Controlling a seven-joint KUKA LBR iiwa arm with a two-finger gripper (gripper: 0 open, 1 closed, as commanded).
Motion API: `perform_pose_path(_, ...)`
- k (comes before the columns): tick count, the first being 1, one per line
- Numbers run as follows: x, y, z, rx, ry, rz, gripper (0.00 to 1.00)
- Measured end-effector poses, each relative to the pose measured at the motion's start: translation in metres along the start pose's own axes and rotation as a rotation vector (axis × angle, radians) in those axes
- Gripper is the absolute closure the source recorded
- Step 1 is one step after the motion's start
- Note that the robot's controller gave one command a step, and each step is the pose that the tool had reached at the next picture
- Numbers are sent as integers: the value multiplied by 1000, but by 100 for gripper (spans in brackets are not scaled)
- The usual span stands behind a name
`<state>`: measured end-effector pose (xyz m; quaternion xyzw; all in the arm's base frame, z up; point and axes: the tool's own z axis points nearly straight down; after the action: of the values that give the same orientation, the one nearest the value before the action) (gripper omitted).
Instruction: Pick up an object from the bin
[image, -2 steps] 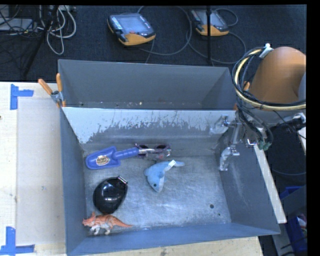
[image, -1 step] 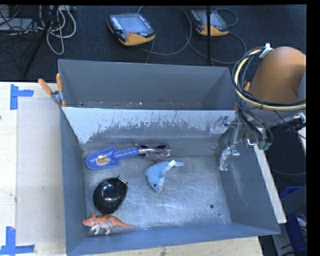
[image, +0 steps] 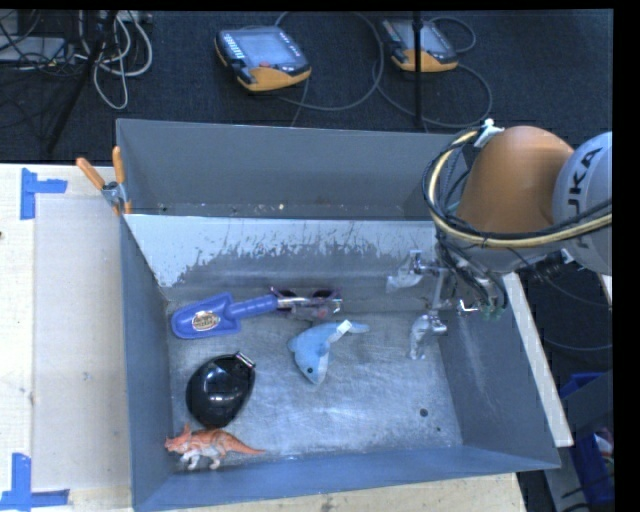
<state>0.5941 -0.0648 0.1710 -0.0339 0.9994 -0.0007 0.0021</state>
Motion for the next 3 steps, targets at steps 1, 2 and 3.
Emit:
perform_pose_path(1,0,24,13,-4,14,15,0)
perform_pose_path(2,-14,79,27,-1,0,-57,0)
perform_pose_path(3,-23,131,93,-2,-7,-3,100)
